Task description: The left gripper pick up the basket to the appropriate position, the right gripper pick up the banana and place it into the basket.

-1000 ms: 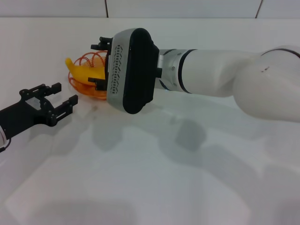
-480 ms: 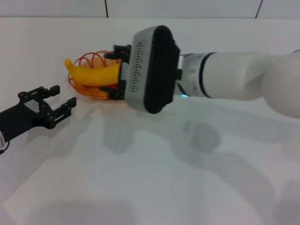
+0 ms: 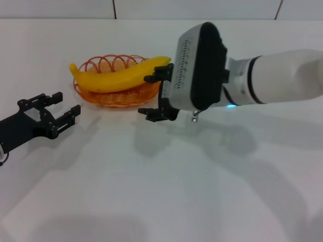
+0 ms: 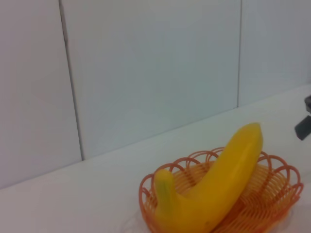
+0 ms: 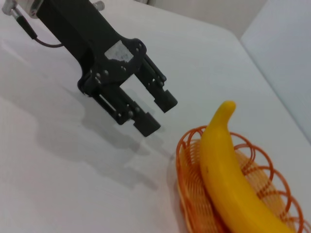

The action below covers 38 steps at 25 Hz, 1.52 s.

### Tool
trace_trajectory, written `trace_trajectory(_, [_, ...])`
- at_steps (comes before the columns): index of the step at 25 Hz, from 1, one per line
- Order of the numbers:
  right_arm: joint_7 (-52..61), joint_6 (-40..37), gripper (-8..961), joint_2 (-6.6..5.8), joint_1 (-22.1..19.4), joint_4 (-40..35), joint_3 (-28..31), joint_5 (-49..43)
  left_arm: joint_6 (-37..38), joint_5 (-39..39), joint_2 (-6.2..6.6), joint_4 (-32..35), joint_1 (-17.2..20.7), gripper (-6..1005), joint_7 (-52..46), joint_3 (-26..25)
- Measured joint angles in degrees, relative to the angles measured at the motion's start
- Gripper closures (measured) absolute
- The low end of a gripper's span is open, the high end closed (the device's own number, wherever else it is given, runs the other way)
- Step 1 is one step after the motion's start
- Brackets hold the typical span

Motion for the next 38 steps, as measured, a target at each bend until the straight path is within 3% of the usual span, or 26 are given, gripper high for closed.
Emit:
trace_trajectory(8, [-14.28, -12.27, 210, -0.07, -1.06, 5.66, 13.6, 14.0, 0.21, 0.14, -0.01, 0.0, 0.16, 422, -0.01, -0.58])
trace_trajectory(13, [-19.23, -15.2, 211, -0.06, -0.66, 11.29, 19.73, 17.43, 0.38, 0.03, -0.02, 0.04, 0.14, 422, -0.01, -0.6])
trace_trajectory(24, [-31.11, -15.17, 210, -0.15, 1.56, 24.55, 26.21, 26.64, 0.66, -0.13, -0.16, 0.17, 0.15, 422, -0.02, -0.6])
trace_trajectory(38, [-32.31, -14.99, 210, -0.15, 1.29, 25.29, 27.03, 27.45, 0.71, -0.21, -0.38, 0.37, 0.35, 422, 1.13, -0.59])
